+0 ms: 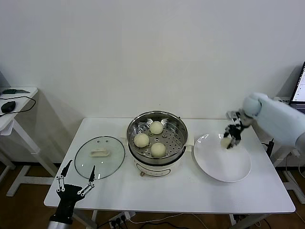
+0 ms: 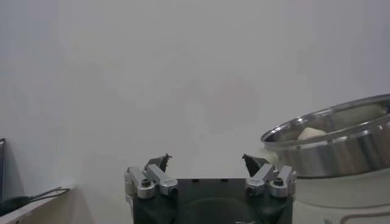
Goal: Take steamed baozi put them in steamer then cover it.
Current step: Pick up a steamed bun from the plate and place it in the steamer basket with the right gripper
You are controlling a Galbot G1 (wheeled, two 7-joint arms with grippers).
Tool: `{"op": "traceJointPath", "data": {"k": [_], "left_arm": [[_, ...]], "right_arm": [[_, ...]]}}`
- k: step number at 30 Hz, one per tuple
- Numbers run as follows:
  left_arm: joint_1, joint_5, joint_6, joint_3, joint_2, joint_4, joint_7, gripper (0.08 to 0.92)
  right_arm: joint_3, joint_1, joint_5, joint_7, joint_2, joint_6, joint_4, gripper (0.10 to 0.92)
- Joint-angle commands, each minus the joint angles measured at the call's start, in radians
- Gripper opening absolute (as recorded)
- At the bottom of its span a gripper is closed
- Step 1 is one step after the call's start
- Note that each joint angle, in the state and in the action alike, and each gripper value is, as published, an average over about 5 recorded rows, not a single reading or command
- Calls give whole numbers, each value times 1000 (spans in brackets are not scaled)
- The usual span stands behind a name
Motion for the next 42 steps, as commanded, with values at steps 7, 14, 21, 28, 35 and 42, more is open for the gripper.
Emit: {"op": "traceJointPath", "data": {"k": [7, 14, 21, 28, 35, 42], "left_arm": [[2, -1, 1, 11, 4, -8, -1, 823], [0, -2, 0, 7, 7, -4, -3, 823], [-3, -2, -1, 4, 6, 0, -5, 823], [-4, -2, 0, 1, 6, -1, -7, 823], [-7, -2, -1, -4, 4, 6, -8, 823], [-7, -2, -1, -7, 3, 5, -9, 823]], "right_arm": [[-224, 415, 251, -115, 222, -102, 304, 611], [-274, 388, 248, -67, 308, -120, 308, 611], [-290, 301, 236, 15, 344, -135, 288, 611], [-289, 228, 221, 80, 371, -136, 249, 606], [-288, 189, 216, 106, 384, -138, 224, 602], [-288, 168, 201, 114, 388, -137, 195, 602]]}}
